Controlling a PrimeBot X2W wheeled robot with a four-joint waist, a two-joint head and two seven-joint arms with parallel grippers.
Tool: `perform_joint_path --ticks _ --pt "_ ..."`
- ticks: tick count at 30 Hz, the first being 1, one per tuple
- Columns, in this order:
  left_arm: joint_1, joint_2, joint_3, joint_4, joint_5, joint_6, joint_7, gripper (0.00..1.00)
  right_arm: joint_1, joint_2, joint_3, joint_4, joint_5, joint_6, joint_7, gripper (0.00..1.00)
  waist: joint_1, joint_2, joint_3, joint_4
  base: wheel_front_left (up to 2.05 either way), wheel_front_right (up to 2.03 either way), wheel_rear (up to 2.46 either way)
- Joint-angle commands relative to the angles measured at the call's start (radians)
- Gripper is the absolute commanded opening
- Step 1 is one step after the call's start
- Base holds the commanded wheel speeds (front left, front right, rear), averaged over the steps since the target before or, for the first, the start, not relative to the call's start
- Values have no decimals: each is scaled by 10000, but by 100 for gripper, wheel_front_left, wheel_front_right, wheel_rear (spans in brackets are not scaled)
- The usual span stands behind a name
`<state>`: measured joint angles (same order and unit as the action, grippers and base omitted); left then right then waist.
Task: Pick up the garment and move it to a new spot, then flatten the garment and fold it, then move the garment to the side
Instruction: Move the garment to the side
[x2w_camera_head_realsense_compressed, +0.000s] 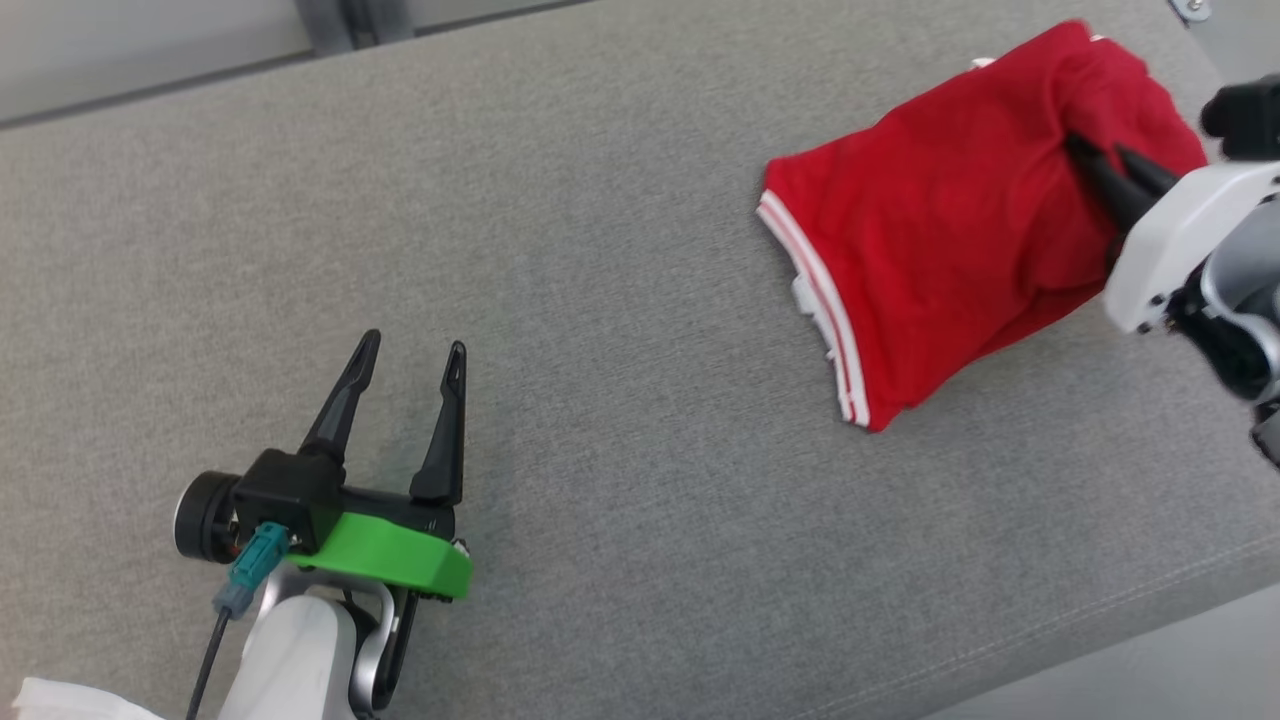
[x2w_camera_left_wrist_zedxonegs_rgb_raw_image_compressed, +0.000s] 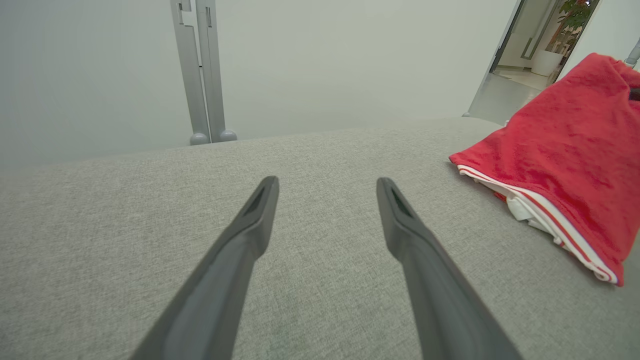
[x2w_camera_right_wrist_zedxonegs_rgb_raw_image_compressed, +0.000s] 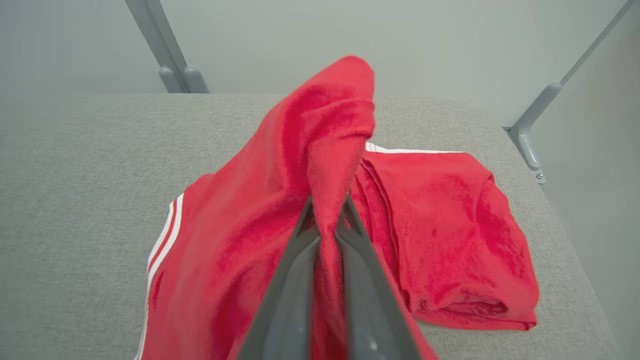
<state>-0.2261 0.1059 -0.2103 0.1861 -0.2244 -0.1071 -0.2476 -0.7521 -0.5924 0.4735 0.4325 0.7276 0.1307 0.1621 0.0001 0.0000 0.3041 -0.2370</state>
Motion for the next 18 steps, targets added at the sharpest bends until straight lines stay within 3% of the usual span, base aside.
perform_joint_path --ticks 1,11,18 --pt "-267 82 -19 -82 118 -37 39 100 -149 -181 11 -76 -6 2 78 0 -1 0 542 428 0 0 0" --pt "-539 311 -172 -465 173 -29 335 100 -977 -1751 -426 -16 649 2 299 0 -1 0 1469 659 0 0 0" --pt "-720 398 -283 -665 167 -2 498 100 -1093 -2460 -944 670 1260 2 250 0 -1 0 1944 816 0 0 0"
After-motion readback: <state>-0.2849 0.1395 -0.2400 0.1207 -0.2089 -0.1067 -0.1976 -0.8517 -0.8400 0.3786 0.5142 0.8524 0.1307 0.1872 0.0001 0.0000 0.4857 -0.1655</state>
